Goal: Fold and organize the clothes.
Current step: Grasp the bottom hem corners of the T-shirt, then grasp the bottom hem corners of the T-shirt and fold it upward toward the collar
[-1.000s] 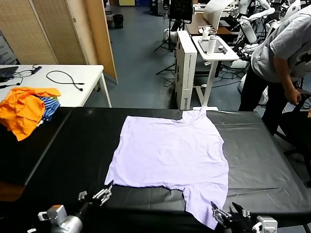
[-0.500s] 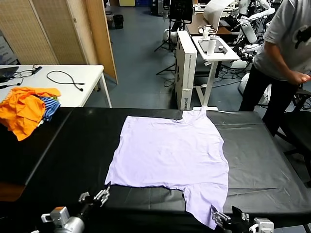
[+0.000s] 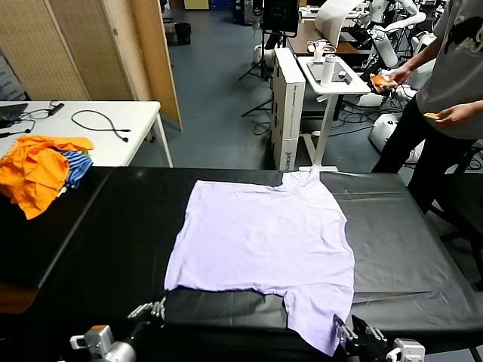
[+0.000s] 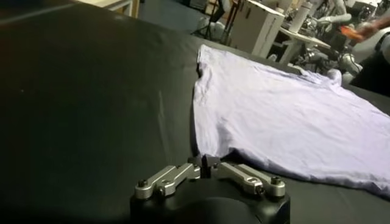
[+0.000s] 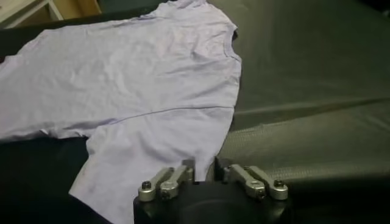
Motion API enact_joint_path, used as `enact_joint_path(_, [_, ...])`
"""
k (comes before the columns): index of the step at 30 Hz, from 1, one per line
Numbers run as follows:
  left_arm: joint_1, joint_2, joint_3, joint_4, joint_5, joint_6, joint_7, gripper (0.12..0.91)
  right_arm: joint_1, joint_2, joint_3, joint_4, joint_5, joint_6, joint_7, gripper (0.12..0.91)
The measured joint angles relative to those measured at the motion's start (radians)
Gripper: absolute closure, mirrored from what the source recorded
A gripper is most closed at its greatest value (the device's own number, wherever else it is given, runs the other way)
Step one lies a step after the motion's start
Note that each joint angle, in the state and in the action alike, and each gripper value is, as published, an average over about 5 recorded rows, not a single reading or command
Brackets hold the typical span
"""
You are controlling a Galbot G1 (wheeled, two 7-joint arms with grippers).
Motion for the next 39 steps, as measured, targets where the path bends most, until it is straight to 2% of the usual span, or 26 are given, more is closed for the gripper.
enact_joint_path(15, [0.052,0.006,-0.03,-0.051,-0.028,0.01,-0.02,0.885,-0.1,-0.017,0.011,0.136,0.01,-0.078,0.067,0.886])
enact_joint_path(20, [0.108,0.007,-0.059,-0.094,-0.027,0.006,-0.021,0.885,-0.099,-0.029,0.022,0.147,0.014,-0.059,0.048,0.886])
enact_joint_path(25, [0.172,-0.006,-0.083,-0.146,-0.027,-0.007,-0.017,0.885,-0.04,-0.052,0.05,0.123,0.06,0.017,-0.001,0.886])
enact_joint_path(28, [0.182,-0.021,-0.085,-0.163,-0.034,-0.015,-0.015,0.885,0.029,-0.074,0.059,0.095,0.102,0.054,-0.016,0.886])
enact_joint_path(34, [0.124,-0.057,-0.062,-0.147,-0.044,-0.032,0.002,0.885,0.191,-0.113,0.04,0.015,0.146,0.071,-0.008,0.886])
enact_joint_path(39, [0.004,-0.089,-0.025,-0.092,-0.036,-0.038,0.004,0.885,0.318,-0.137,0.013,-0.08,0.149,0.082,-0.01,0.886])
